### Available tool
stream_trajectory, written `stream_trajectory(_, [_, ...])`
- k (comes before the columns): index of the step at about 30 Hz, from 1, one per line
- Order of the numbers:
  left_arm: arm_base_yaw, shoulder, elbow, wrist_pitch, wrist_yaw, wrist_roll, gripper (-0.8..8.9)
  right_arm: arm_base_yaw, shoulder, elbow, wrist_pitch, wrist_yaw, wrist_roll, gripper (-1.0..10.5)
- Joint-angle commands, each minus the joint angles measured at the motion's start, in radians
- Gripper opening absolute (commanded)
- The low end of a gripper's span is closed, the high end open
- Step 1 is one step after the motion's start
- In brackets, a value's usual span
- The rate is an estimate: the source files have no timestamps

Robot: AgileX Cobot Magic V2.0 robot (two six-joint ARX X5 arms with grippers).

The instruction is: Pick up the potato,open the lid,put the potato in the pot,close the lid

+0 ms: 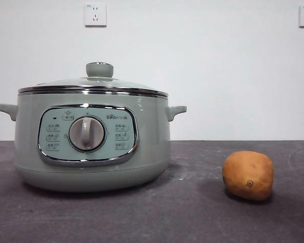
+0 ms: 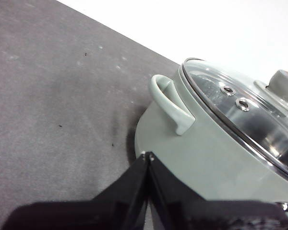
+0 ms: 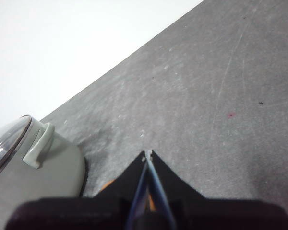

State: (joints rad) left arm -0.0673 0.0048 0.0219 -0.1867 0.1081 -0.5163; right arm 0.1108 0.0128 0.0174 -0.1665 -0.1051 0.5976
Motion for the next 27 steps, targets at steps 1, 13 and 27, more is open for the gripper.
stream_trajectory(1, [0.002,-0.003,-0.015,0.01,0.01,-0.008,-0.04,-0.002,0.002,-0.006,-0.007,-0.002,0.013,0.0])
stream_trajectory(13, [0.003,0.047,0.17,-0.109,0.029,0.121,-0.08,-0.002,0.137,0.201,-0.126,-0.003,-0.073,0.0])
stream_trajectory(27, [0.002,0.43,0.615,-0.33,0.123,0.34,-0.05,-0.002,0.595,0.668,-0.342,-0.208,-0.259,0.0])
